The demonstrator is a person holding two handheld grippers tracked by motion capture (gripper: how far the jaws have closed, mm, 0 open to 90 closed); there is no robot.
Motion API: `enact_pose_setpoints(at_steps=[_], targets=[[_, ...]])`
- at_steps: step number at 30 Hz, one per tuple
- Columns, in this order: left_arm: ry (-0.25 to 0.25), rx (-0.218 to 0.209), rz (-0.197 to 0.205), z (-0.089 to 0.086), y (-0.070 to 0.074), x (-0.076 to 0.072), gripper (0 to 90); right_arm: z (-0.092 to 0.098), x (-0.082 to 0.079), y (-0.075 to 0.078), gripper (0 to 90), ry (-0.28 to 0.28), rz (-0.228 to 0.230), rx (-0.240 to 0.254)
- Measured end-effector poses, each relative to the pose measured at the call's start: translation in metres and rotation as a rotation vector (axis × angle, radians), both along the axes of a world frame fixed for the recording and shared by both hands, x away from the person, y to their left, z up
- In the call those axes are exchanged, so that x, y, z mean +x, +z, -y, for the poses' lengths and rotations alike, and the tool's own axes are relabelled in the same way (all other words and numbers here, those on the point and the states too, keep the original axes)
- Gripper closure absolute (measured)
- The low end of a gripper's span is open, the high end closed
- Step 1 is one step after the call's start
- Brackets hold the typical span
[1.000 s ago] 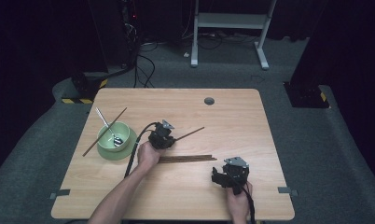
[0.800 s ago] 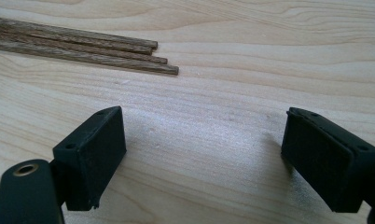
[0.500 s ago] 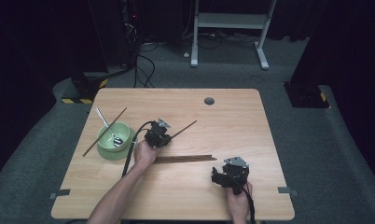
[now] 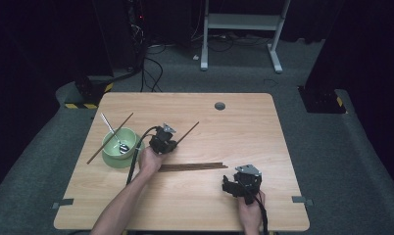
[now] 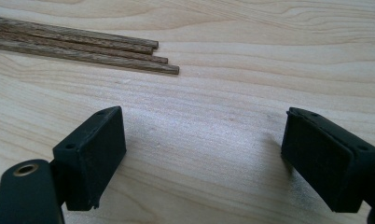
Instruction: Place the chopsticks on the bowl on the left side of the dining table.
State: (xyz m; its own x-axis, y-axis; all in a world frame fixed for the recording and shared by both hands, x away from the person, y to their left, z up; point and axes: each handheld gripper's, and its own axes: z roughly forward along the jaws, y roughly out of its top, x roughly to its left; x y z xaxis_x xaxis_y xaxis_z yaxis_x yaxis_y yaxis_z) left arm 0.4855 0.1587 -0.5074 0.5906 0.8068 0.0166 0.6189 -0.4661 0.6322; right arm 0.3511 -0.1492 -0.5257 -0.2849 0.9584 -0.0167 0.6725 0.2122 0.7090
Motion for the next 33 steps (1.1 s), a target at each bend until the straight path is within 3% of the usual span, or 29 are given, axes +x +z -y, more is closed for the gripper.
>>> enact_pose_setpoints(at_steps=[18, 33], targets=[[0.014, -0.03, -0.006, -0.012, 0.004, -0.002, 84.9, 0.0, 0.0, 0.0, 13.3, 0.0, 0.0, 0.001], [-0.023, -0.048, 0.015, -0.015, 0.018, -0.012, 84.9, 0.0, 0.0, 0.0, 13.3, 0.0, 0.0, 0.0]])
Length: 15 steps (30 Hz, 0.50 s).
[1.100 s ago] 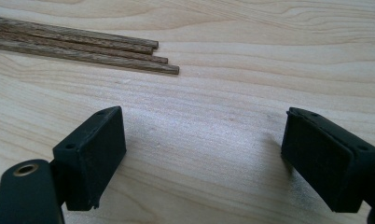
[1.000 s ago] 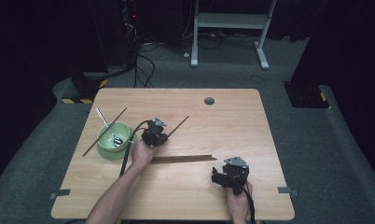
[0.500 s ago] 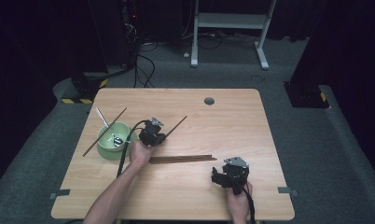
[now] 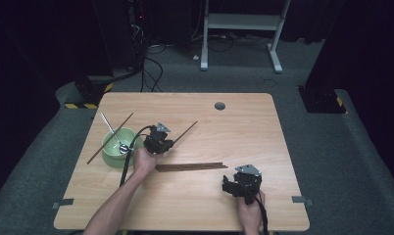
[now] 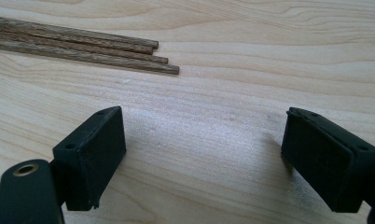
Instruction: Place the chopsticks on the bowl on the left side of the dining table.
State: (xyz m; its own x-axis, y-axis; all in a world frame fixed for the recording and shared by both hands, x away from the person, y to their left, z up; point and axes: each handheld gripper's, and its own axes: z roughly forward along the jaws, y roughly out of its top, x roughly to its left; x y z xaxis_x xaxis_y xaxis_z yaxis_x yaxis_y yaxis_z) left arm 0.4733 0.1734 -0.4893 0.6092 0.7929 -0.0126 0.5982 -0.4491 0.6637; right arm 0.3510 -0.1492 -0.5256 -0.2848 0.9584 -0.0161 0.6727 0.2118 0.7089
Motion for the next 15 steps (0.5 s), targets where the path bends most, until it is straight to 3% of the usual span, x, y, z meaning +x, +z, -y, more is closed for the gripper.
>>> enact_pose_setpoints(at_steps=[15], targets=[[-0.007, -0.038, 0.006, -0.006, 0.012, -0.008, 84.8, 0.0, 0.0, 0.0, 13.3, 0.0, 0.0, 0.0]])
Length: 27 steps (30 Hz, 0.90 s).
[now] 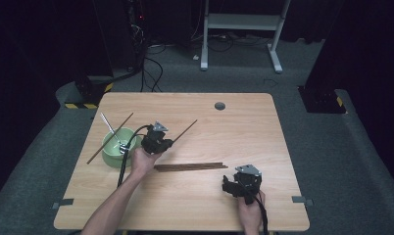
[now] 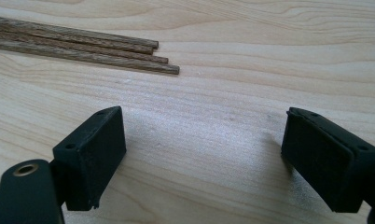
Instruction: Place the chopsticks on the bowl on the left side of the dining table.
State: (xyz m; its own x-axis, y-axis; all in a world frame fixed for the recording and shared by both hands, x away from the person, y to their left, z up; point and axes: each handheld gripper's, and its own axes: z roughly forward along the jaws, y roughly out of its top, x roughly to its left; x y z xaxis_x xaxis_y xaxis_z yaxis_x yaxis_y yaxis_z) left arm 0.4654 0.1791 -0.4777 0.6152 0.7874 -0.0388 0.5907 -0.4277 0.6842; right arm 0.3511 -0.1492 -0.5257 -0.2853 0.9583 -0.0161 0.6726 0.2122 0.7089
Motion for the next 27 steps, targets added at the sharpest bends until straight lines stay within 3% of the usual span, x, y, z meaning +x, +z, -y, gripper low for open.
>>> enact_pose_setpoints(at_steps=[27], targets=[[-0.04, -0.012, 0.016, 0.0, 0.011, -0.01, 84.8, 0.0, 0.0, 0.0, 13.3, 0.0, 0.0, 0.0]])
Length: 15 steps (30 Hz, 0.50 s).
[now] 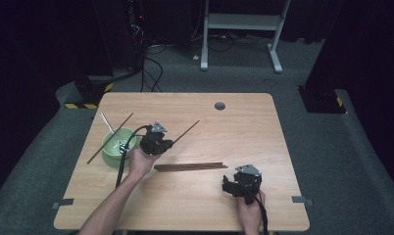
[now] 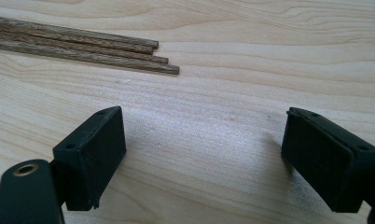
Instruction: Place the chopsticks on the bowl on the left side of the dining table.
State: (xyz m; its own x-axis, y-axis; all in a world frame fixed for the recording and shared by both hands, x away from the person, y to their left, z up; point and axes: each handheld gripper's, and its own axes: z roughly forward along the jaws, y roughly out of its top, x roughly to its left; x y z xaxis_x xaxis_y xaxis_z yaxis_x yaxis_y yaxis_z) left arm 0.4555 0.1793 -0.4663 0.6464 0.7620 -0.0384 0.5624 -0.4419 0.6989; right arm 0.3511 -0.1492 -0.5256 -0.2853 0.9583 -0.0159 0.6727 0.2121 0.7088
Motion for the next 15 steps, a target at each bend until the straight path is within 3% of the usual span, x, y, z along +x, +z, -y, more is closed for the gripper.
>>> enact_pose_setpoints(at_steps=[15], targets=[[-0.014, 0.002, 0.005, -0.0024, 0.006, -0.0041, 84.8, 0.0, 0.0, 0.0, 13.3, 0.0, 0.0, 0.0]])
